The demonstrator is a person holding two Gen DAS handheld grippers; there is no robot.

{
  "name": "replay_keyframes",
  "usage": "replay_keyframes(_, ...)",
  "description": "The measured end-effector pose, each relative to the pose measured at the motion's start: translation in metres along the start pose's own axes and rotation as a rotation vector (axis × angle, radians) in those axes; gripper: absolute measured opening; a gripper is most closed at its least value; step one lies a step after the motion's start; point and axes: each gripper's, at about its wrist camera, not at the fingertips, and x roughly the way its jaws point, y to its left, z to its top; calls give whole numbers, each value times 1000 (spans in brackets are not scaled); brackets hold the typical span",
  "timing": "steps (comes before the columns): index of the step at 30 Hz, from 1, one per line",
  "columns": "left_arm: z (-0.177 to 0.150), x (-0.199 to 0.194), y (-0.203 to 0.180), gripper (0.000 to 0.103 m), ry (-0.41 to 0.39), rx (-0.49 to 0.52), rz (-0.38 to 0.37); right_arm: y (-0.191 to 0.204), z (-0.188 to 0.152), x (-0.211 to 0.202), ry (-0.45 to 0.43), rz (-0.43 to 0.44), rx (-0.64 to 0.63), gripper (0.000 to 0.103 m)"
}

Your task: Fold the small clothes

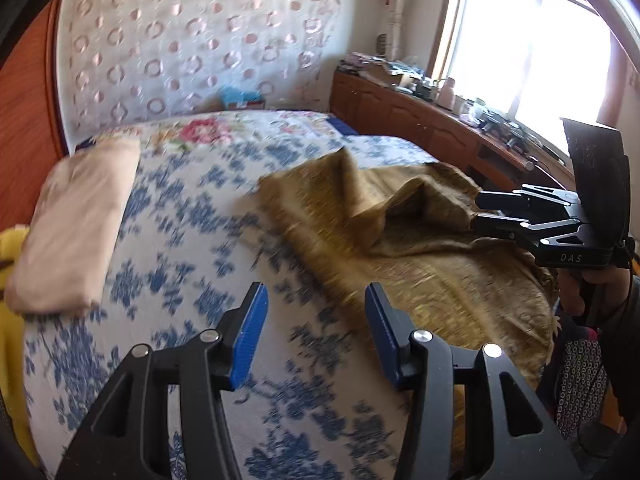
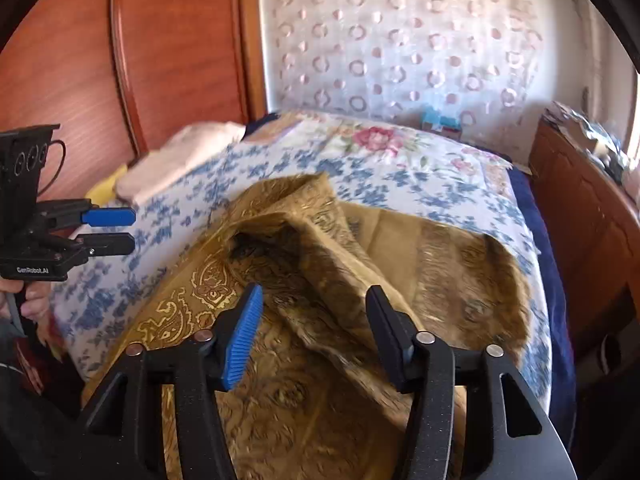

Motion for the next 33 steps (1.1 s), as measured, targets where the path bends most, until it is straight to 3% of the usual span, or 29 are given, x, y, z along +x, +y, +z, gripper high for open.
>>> replay_keyframes(6, -21, 8, 15, 49, 10, -26, 20, 19, -1, 29, 65, -9, -97, 58)
replay_keyframes(13, -33, 6, 19, 49, 2, -24, 30, 21, -4, 46, 103, -90, -159, 58)
replay_keyframes(25, -27, -9, 8, 49, -43, 7, 33, 21, -14, 45, 122, -176, -259, 65)
replay_keyframes(31, -19, -21, -3, 49, -71, 26, 21, 8, -4, 59, 134, -243, -239, 65)
replay_keyframes(33, -18, -23, -8, 49, -75, 38, 20, 5, -1, 65, 142, -228, -233, 65)
